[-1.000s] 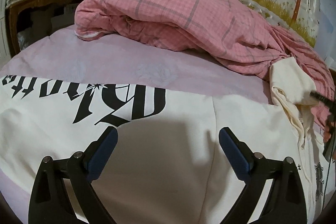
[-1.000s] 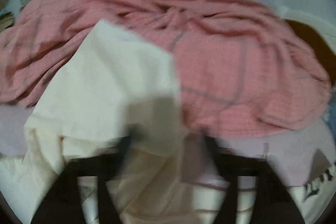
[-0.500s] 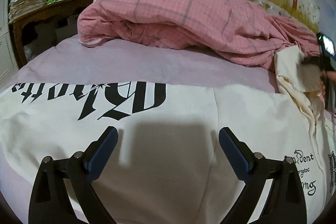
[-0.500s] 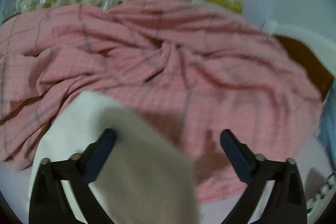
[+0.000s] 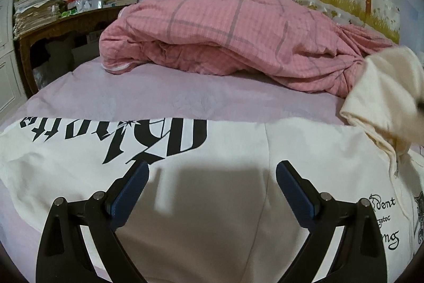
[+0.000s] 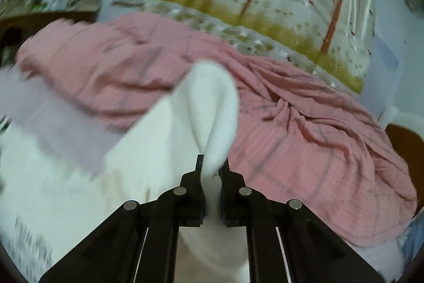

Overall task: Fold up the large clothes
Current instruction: 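Lift the hood with the right tool and fold it over the hoodie body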

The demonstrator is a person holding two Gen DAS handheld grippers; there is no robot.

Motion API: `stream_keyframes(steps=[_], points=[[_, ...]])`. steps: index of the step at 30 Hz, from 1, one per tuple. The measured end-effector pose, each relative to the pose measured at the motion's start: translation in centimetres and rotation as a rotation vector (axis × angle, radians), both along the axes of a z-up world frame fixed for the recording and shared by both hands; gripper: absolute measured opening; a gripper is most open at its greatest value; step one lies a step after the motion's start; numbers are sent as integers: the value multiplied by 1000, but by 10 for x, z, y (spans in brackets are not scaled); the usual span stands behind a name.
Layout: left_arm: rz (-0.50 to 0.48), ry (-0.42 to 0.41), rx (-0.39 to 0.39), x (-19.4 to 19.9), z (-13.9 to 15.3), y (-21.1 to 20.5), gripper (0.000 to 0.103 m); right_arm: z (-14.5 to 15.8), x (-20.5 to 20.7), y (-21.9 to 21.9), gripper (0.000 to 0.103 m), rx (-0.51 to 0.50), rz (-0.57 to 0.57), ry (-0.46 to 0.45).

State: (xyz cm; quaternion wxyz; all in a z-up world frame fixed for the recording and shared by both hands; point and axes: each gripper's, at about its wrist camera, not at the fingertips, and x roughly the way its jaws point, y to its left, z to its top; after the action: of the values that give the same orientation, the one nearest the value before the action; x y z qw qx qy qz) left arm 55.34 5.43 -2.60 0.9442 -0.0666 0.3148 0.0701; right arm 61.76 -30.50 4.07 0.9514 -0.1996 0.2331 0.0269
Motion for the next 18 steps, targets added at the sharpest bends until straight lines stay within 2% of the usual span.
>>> stream_keyframes(steps=[3,4,6,7,8,10,13,14,16,18], points=[[5,-2,-16,0,1,3,96,-19,-46,-10,10,-19,-9,83],[7,-1,-19,1,1,3,96,-26,-57,-10,15,-37,-15,99],[8,1,-24,1,1,4,96,-34,-77,-13,38,-76,-45,107],[7,0,-26,1,1,4,96,-33,-84,-16,61,-74,-65,95],[7,1,-29,1,1,4,96,-29,-89,-19,73,-57,-84,76],[6,4,-36,1,0,4,96,-19,-96,-22,74,6,-82,93],[9,14,-64,2,-3,8,96,-13,-96,-29,76,213,-32,266],[12,18,-73,3,-3,10,96,-13,-96,-37,76,329,-44,332],[13,20,-87,3,-4,12,96,-19,-93,-55,77,489,-104,404],[10,20,-88,3,-4,11,96,-30,-91,-74,77,586,-180,444]])
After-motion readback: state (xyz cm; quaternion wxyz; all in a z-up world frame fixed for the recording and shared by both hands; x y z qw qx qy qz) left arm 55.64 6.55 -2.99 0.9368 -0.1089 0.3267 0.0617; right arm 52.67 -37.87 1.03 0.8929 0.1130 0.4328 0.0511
